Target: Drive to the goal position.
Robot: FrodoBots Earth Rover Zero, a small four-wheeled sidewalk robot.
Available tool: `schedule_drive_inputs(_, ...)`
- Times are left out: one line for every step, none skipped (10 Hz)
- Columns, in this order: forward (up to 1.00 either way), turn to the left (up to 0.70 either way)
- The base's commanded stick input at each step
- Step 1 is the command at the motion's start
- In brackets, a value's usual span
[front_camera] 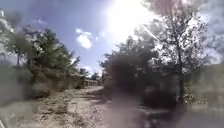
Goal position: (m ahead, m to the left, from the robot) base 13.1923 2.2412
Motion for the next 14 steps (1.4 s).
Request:
schedule_drive_inputs(0.70,0.00)
schedule_drive_inputs(0.70,0.00)
schedule_drive_inputs(0.70,0.00)
schedule_drive_inputs(0.70,0.00)
schedule_drive_inputs(0.70,0.00)
schedule_drive_inputs(0.70,0.00)
schedule_drive_inputs(0.70,0.00)
schedule_drive_inputs(0.70,0.00)
schedule_drive_inputs(0.70,0.00)
schedule_drive_inputs(0.70,0.00)
schedule_drive_inputs(0.70,0.00)
schedule_drive_inputs(0.70,0.00)
schedule_drive_inputs(0.70,0.00)
schedule_drive_inputs(0.70,0.14)
